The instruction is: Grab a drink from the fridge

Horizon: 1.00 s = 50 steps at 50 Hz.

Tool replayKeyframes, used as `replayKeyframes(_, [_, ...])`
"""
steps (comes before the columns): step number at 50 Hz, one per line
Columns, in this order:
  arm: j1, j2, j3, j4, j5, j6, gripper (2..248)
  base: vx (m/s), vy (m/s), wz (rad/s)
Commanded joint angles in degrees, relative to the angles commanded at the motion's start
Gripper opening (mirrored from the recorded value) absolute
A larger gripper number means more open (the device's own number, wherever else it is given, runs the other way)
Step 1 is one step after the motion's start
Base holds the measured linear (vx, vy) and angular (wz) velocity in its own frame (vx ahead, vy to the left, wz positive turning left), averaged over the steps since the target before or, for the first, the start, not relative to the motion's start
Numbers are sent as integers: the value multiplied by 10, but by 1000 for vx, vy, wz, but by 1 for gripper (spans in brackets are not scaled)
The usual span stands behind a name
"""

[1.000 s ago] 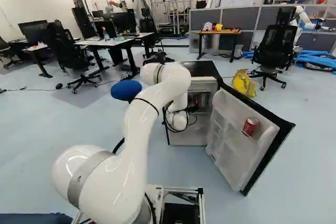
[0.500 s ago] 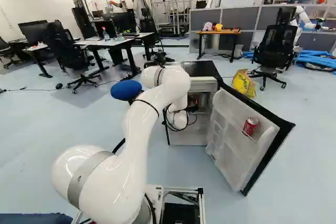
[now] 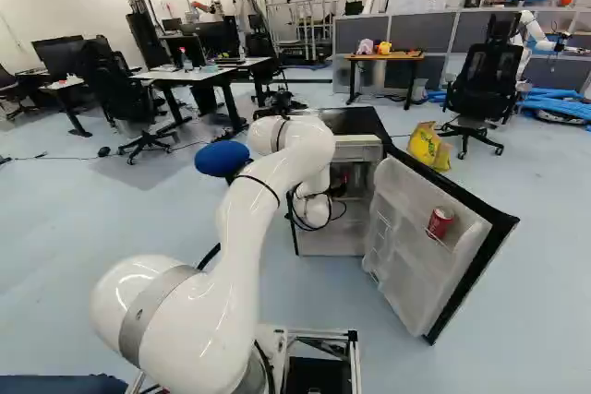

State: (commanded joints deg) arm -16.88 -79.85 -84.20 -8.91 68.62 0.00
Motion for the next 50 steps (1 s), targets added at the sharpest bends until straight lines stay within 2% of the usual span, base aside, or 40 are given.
replayKeyframes(3, [0, 0, 0, 0, 0, 0, 209, 0, 0, 0])
replayKeyframes(4, [0, 0, 0, 0, 0, 0, 197, 0, 0, 0])
replayKeyframes(8, [0, 0, 0, 0, 0, 0, 197, 0, 0, 0])
replayKeyframes(9, [0, 0, 0, 0, 0, 0, 185, 0, 0, 0])
replayKeyframes(13, [0, 0, 0, 0, 0, 0, 185, 0, 0, 0])
replayKeyframes(14, [0, 0, 0, 0, 0, 0, 172, 0, 0, 0])
replayKeyframes(19, [0, 0, 0, 0, 0, 0, 172, 0, 0, 0])
replayKeyframes(20, [0, 0, 0, 0, 0, 0, 160, 0, 0, 0])
replayKeyframes(24, [0, 0, 0, 0, 0, 0, 160, 0, 0, 0])
replayKeyframes(25, [0, 0, 0, 0, 0, 0, 148, 0, 0, 0])
replayKeyframes(29, [0, 0, 0, 0, 0, 0, 148, 0, 0, 0])
replayKeyframes(30, [0, 0, 0, 0, 0, 0, 136, 0, 0, 0])
replayKeyframes(35, [0, 0, 0, 0, 0, 0, 136, 0, 0, 0])
replayKeyframes(36, [0, 0, 0, 0, 0, 0, 124, 0, 0, 0])
replayKeyframes(40, [0, 0, 0, 0, 0, 0, 124, 0, 0, 0])
replayKeyframes(41, [0, 0, 0, 0, 0, 0, 115, 0, 0, 0])
replayKeyframes(50, [0, 0, 0, 0, 0, 0, 120, 0, 0, 0])
